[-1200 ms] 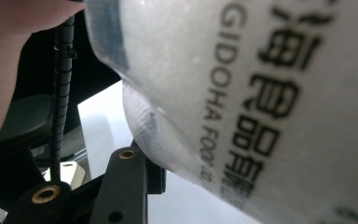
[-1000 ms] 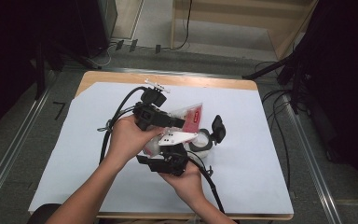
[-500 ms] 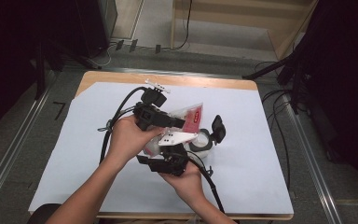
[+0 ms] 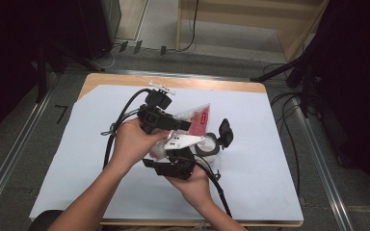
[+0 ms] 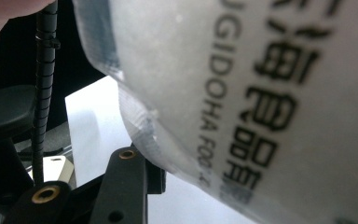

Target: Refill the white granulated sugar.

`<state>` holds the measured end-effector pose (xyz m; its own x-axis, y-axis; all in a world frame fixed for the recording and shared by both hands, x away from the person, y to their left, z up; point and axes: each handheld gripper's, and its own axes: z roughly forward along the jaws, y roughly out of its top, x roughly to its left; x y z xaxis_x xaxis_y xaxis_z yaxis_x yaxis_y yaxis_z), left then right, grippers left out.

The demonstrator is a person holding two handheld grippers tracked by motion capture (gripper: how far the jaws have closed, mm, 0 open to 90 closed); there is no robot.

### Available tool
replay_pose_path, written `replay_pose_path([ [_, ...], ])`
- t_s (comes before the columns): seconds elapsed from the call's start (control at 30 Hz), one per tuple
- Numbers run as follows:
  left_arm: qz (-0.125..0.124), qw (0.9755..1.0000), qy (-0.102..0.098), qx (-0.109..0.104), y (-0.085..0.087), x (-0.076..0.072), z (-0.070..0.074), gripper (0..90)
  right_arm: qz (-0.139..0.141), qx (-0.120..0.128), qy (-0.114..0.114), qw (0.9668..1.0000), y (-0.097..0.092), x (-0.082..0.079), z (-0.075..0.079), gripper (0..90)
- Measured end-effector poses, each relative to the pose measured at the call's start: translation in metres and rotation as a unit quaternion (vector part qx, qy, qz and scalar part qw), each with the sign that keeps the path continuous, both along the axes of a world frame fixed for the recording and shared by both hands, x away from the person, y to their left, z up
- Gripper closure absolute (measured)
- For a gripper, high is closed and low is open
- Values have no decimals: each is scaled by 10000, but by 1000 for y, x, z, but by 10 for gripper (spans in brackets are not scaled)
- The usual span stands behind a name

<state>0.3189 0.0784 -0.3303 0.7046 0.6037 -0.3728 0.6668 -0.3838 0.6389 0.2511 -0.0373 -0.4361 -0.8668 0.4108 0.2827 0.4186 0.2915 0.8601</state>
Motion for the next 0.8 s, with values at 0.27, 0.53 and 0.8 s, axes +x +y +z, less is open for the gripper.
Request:
replay_pose_path([
  [0.27,21,9999,91,37,1,2,-1,709,73,61,128,9999,1,0,0,634],
  [0.53,14,9999,95,30,1,2,-1,709,76,53,148,9998,1,1,0,634],
  [0.8,-31,9999,120,40,0,5,-2,709,55,46,161,9998,0,1,1,633],
])
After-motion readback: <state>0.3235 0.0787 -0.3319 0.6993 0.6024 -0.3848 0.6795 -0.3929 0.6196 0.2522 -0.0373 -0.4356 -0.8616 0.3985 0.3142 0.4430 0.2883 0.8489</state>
